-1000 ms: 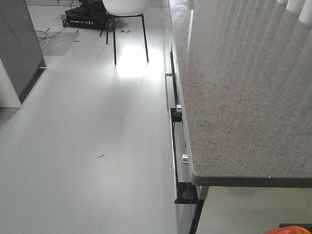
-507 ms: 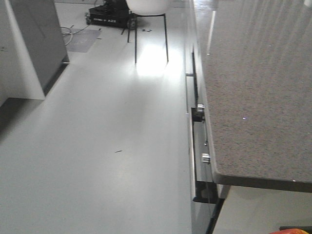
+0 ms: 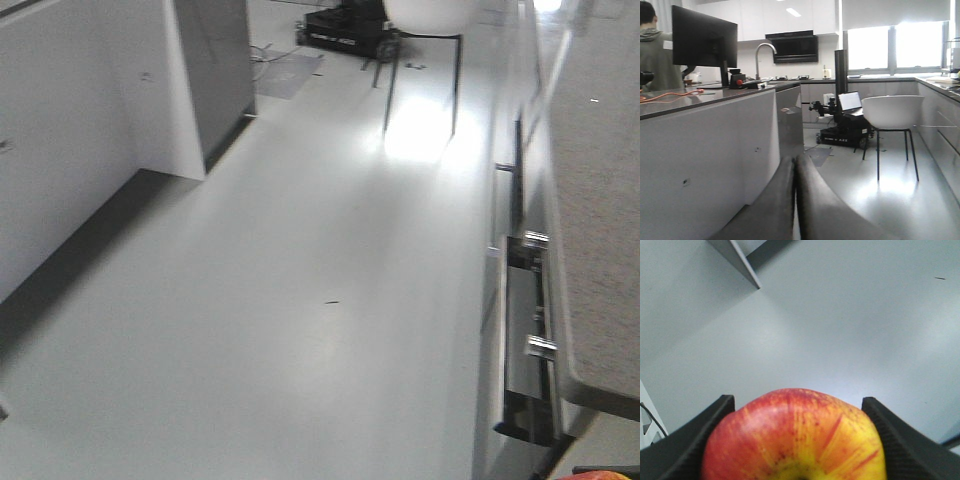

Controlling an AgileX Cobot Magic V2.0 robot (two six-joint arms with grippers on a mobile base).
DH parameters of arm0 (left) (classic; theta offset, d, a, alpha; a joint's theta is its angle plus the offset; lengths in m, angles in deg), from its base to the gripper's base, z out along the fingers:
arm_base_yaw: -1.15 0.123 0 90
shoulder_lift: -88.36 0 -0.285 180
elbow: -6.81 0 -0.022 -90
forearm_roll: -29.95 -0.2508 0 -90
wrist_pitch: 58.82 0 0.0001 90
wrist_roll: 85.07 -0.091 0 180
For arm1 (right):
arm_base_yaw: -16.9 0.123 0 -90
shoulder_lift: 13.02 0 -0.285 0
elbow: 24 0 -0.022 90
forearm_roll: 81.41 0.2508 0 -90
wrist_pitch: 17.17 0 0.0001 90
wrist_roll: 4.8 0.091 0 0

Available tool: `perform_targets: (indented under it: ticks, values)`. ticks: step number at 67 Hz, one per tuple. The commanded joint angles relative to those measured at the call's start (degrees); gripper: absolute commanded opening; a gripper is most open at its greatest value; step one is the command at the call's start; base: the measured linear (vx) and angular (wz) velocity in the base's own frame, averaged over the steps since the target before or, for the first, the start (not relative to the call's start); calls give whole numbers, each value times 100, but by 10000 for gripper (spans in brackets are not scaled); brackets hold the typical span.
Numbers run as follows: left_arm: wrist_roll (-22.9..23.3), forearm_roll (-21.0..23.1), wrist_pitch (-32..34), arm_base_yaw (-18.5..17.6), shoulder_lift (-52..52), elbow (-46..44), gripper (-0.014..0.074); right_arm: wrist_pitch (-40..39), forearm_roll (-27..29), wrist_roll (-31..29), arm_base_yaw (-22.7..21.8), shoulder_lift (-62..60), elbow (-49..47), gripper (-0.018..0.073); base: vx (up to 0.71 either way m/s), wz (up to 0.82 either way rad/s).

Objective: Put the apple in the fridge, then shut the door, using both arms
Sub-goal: 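Drive the base away from the counter holding the apple in the right gripper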

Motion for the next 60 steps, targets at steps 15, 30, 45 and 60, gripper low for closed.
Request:
perform_targets:
  ticks: [15,30,45,60]
  values:
    - [8,45,428,7,80,61,-6,-329,133,-31,9,19,-173,393,-3,47]
    - [8,45,428,7,80,61,-6,-329,133,-31,9,19,-173,393,-3,48]
    - [8,45,428,7,80,61,-6,-329,133,-31,9,19,-173,393,-1,48]
    - [8,45,428,7,80,61,-6,-318,133,-31,9,19,-173,393,1,52]
